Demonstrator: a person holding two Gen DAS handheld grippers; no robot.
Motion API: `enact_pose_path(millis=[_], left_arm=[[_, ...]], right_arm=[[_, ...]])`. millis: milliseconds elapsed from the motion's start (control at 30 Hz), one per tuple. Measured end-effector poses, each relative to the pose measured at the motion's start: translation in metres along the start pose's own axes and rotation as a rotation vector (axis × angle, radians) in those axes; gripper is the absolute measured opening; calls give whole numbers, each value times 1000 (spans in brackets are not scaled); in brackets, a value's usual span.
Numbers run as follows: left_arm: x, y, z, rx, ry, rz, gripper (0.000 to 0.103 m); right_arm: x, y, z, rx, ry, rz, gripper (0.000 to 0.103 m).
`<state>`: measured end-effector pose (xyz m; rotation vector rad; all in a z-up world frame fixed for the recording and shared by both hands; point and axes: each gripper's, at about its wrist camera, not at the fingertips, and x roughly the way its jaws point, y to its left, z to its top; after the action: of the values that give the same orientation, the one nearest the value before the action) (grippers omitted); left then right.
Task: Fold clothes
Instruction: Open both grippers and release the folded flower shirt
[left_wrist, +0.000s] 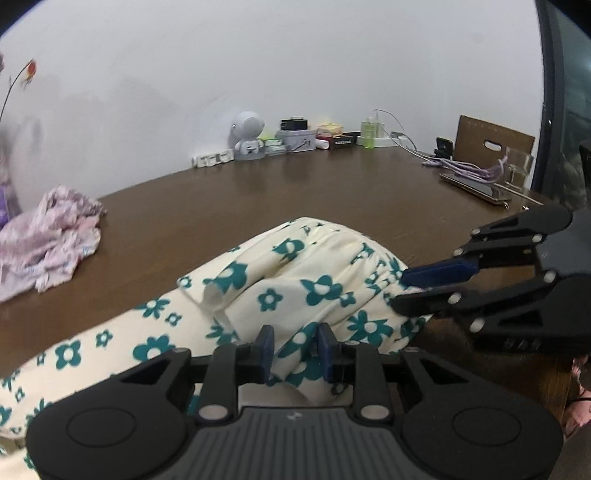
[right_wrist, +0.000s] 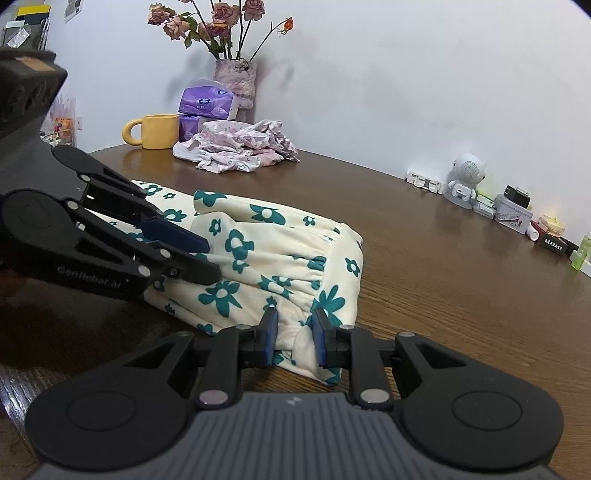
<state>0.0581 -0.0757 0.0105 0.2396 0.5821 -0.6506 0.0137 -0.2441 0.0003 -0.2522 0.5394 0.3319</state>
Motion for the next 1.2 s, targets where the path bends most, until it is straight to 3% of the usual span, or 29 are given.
enact_pose_path(millis=[233, 433, 633, 733, 833, 933, 1200], left_arm=[[-2, 1, -4, -12, -8, -2, 24], [-12, 5, -3, -28, -13, 30, 25], [-30, 3, 22, -16, -148, -14, 24], [-17, -7, 31, 50, -130, -14, 24], [7, -8, 29, 72, -45, 5, 24], [17, -3, 20, 66, 14, 20, 11], [7, 12, 5, 16, 20, 12, 11]], right_arm=[[-9, -34, 21, 209, -77, 64, 20], [21, -42, 19, 283, -39, 26, 20], [24, -43, 12, 317, -7, 25, 20], [24, -39, 13, 302, -3, 13, 20], [24, -34, 14, 279, -1, -3, 21], [24, -33, 15, 270, -1, -8, 21], [25, -30, 16, 253, 1, -17, 21]])
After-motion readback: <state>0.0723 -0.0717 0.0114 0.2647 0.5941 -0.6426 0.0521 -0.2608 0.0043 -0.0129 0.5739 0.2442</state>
